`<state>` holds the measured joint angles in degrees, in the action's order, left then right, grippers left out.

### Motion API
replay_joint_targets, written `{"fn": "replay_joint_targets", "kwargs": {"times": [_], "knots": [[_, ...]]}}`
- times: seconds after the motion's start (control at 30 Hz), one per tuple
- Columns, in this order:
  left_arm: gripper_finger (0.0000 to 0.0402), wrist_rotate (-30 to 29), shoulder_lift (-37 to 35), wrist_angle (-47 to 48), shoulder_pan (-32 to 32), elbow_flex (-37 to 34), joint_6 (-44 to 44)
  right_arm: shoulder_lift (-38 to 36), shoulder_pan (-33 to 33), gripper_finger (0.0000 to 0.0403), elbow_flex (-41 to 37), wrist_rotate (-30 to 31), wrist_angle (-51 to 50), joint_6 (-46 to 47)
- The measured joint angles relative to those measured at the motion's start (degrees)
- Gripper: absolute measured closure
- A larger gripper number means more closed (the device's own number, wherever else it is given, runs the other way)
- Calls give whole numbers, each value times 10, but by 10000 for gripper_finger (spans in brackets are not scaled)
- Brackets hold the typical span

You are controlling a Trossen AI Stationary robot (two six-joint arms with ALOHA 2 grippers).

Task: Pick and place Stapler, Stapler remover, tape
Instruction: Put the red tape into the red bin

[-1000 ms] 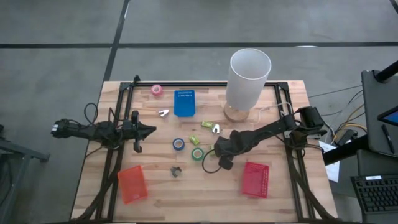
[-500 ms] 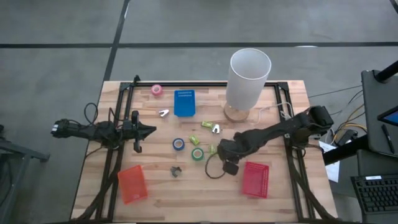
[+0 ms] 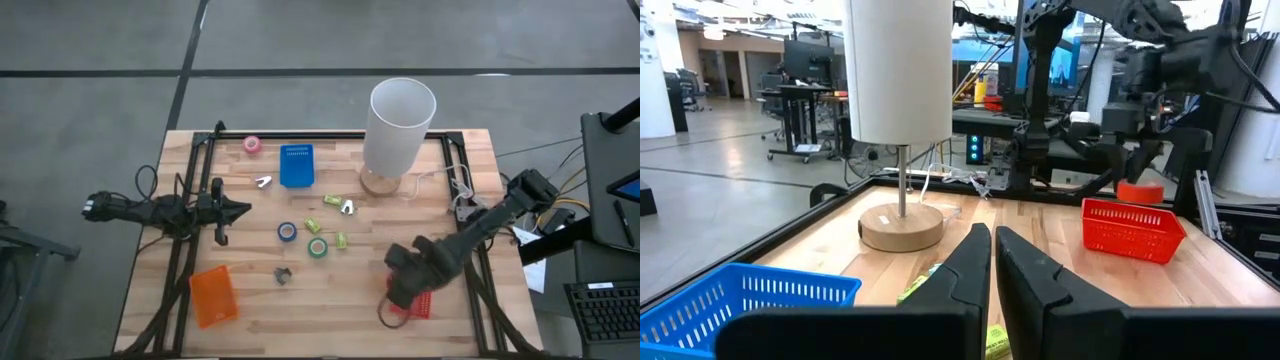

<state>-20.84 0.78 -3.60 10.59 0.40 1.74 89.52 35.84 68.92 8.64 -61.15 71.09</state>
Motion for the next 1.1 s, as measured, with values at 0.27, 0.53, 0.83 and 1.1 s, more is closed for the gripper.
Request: {"fn": "replay_joint_targets", "kwargs": {"times": [0.27,0.53,0.83,1.1], "knots": [[376,0,0,-1,0,0,0,5,44,353,-69,5,0,96],[376,0,0,-1,0,0,0,5,45,353,-130,-10,37,115],[376,0,0,-2,0,0,0,5,45,353,-168,3,76,126],[376,0,0,-2,0,0,0,5,45,353,-181,10,94,129]]}}
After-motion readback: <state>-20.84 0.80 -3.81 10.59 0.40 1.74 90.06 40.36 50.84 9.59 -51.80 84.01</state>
